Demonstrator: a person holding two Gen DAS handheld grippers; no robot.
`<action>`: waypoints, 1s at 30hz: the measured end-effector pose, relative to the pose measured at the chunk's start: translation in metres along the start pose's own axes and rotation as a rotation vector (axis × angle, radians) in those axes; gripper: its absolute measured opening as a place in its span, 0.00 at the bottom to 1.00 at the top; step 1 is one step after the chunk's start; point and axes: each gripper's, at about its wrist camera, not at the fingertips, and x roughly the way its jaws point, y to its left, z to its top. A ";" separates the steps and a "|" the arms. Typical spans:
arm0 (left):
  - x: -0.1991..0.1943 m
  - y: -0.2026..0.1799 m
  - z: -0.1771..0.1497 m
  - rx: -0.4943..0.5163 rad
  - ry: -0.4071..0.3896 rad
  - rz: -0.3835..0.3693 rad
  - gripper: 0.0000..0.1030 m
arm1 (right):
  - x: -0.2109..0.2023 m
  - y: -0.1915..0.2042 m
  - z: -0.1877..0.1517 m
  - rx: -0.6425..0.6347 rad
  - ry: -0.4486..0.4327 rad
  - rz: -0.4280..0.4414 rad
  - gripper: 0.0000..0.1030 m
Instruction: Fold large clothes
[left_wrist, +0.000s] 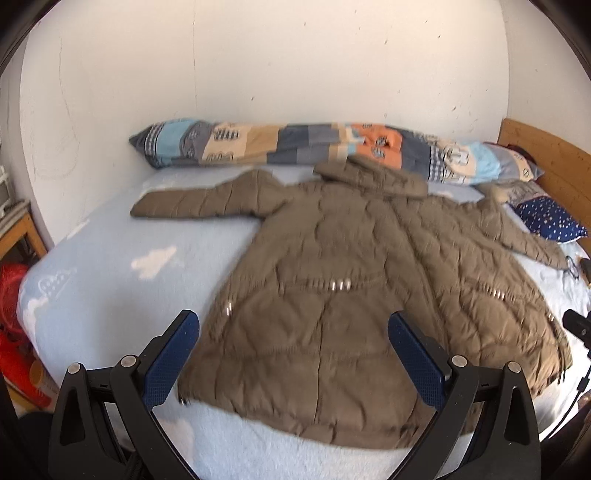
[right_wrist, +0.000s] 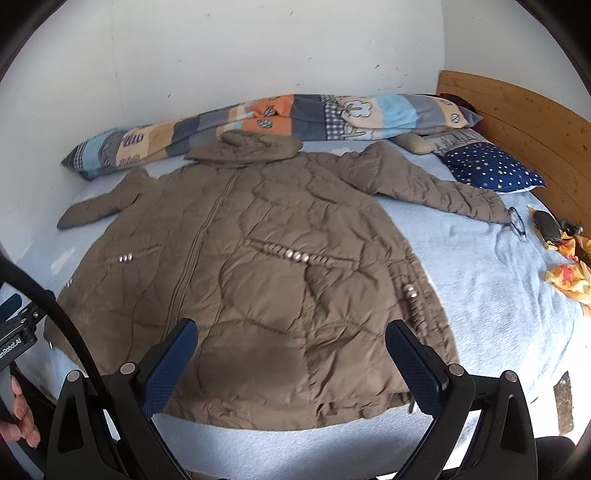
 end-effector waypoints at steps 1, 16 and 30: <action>-0.003 0.000 0.010 0.005 -0.021 -0.005 0.99 | -0.004 -0.008 0.006 0.025 -0.016 -0.008 1.00; 0.012 -0.007 0.161 -0.013 -0.088 -0.140 0.99 | -0.086 -0.155 0.100 0.336 -0.264 -0.110 1.00; 0.152 -0.029 0.138 0.013 0.009 -0.034 0.99 | 0.052 -0.324 0.132 0.897 -0.184 0.097 1.00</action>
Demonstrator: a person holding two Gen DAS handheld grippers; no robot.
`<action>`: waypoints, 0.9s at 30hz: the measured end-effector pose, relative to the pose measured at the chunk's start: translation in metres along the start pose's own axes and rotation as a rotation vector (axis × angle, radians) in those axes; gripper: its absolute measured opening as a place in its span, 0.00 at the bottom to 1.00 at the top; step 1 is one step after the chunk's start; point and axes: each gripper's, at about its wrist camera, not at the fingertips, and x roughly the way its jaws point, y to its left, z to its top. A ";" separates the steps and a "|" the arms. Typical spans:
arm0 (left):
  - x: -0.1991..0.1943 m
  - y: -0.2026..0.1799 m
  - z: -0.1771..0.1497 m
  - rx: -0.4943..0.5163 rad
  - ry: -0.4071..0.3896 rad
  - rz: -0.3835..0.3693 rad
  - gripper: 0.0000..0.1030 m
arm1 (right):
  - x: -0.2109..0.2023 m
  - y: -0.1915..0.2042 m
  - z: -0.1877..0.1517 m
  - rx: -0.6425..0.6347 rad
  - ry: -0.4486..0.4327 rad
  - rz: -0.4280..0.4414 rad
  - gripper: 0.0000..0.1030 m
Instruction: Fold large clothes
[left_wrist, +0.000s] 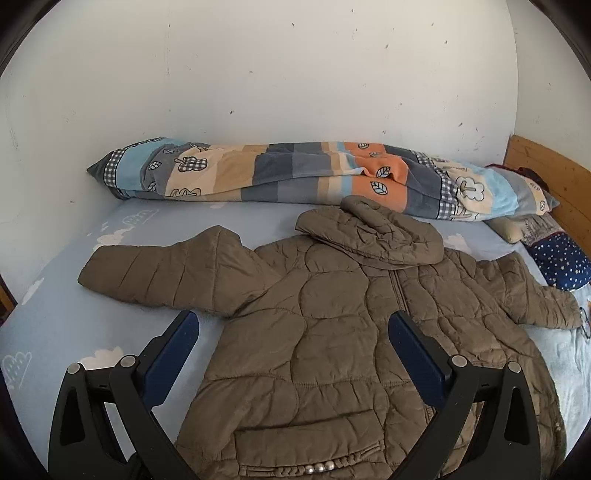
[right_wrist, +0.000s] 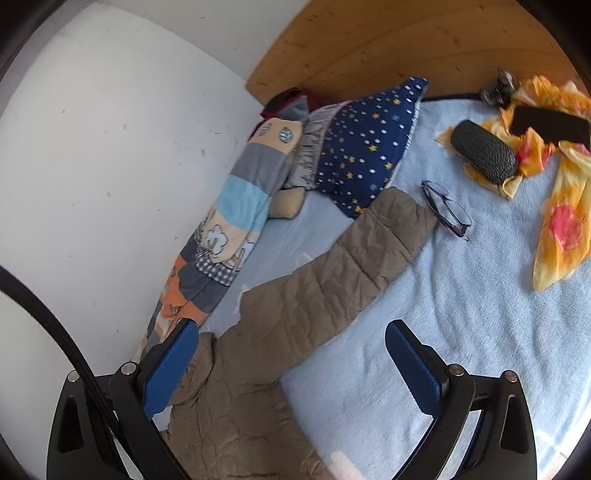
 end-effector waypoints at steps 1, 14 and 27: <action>0.005 -0.001 0.000 0.009 0.010 0.002 0.99 | 0.011 -0.012 0.005 0.026 0.013 -0.003 0.99; 0.034 -0.011 -0.001 -0.015 0.061 -0.028 0.99 | 0.116 -0.106 0.058 0.233 0.097 -0.052 0.85; 0.045 -0.019 -0.011 0.024 0.100 -0.053 0.99 | 0.161 -0.139 0.081 0.238 0.066 -0.132 0.77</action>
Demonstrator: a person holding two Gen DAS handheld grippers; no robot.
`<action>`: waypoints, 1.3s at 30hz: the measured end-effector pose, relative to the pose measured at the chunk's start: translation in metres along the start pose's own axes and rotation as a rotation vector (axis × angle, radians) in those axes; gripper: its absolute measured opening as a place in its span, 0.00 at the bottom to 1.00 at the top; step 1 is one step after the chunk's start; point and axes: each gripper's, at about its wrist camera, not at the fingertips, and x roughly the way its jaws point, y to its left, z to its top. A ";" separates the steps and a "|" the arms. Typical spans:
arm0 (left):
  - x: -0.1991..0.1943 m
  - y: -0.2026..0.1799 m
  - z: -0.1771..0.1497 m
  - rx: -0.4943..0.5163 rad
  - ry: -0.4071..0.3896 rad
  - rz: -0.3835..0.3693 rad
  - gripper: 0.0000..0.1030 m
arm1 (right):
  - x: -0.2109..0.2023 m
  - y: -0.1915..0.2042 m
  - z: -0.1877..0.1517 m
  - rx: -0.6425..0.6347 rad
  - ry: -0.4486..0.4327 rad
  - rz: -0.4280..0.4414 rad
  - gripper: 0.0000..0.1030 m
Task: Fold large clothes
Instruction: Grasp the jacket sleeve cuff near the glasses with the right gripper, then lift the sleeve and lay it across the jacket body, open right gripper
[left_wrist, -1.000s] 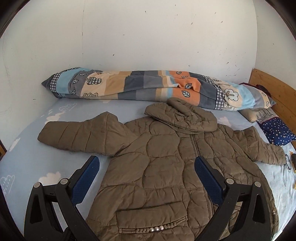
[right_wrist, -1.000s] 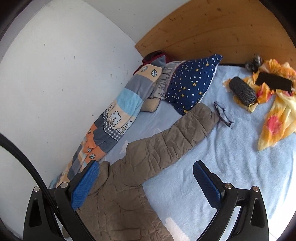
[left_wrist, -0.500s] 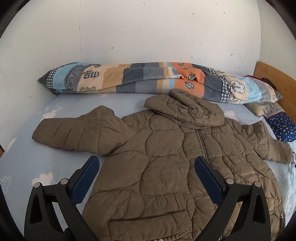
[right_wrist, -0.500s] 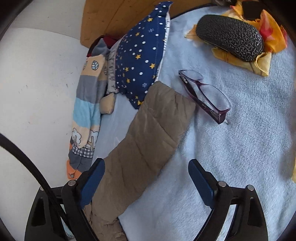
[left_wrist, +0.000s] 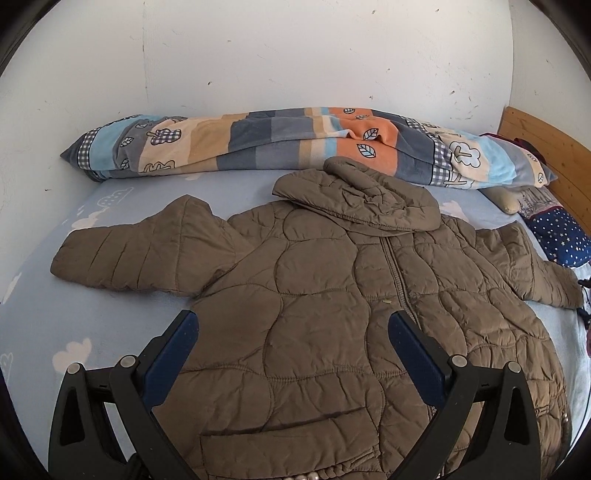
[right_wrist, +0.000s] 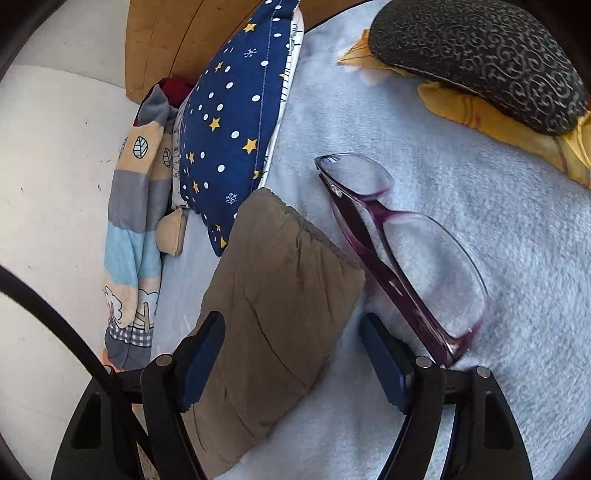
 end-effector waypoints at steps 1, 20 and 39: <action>0.000 0.000 -0.001 0.000 0.000 0.003 0.99 | 0.004 0.002 0.002 -0.013 -0.004 0.007 0.72; -0.022 0.022 0.002 -0.079 -0.044 0.017 0.99 | -0.134 0.182 -0.027 -0.260 -0.285 0.222 0.19; -0.050 0.075 0.003 -0.176 -0.072 0.021 0.99 | -0.158 0.424 -0.279 -0.764 -0.044 0.521 0.19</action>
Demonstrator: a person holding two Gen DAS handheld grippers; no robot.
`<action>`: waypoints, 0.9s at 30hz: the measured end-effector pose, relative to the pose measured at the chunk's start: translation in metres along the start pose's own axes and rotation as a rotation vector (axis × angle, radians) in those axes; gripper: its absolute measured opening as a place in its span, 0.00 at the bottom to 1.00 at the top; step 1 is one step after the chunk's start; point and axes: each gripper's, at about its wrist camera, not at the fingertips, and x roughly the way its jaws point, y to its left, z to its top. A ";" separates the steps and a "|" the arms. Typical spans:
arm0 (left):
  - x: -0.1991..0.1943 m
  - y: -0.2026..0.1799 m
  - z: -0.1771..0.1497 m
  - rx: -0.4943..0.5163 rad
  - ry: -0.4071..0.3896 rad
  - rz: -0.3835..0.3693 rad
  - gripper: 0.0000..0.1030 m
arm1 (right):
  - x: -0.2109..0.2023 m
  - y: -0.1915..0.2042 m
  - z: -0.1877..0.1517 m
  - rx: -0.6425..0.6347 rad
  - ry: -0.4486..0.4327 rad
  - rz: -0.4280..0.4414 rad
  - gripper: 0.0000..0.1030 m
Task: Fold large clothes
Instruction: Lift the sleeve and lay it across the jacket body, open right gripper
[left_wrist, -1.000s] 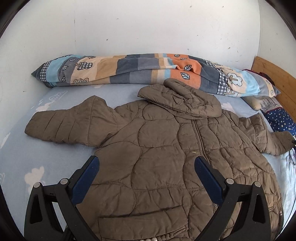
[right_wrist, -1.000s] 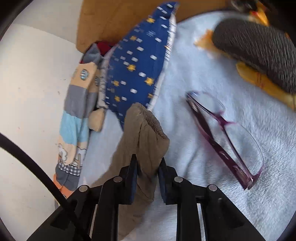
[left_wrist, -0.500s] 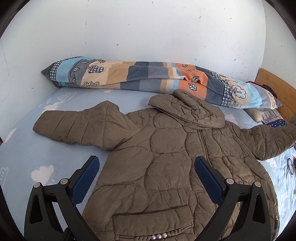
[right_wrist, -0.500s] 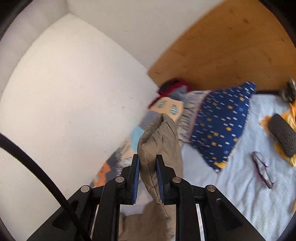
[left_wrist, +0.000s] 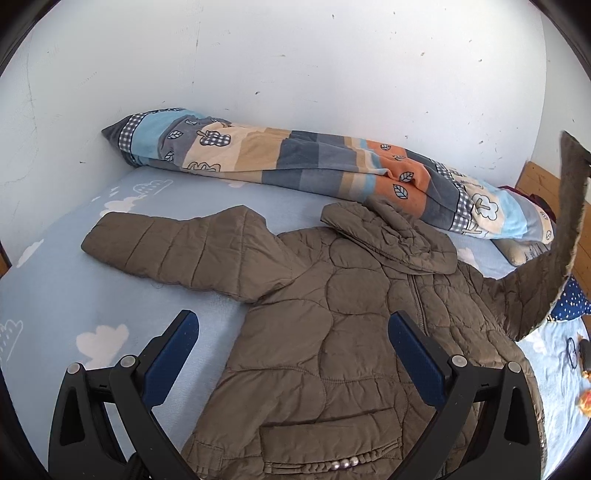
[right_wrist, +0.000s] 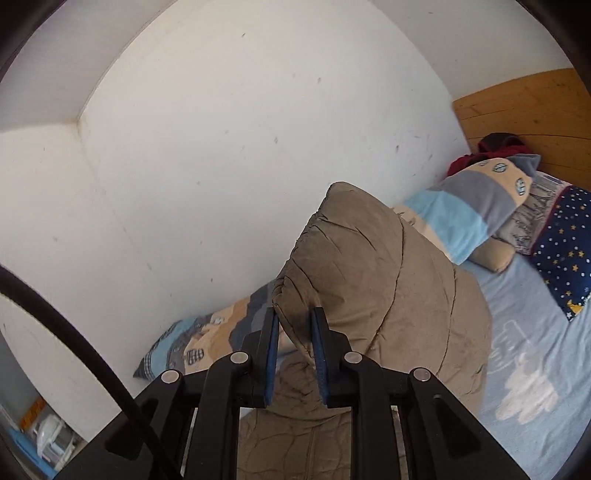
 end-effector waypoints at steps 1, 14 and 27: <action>0.000 0.002 0.001 -0.004 0.001 0.004 0.99 | 0.009 0.012 -0.009 -0.024 0.023 0.013 0.19; 0.002 0.027 0.002 -0.068 0.029 0.026 0.99 | 0.139 0.118 -0.168 -0.233 0.393 0.103 0.19; 0.008 0.037 0.001 -0.106 0.055 0.035 0.99 | 0.203 0.107 -0.288 -0.430 0.644 0.040 0.19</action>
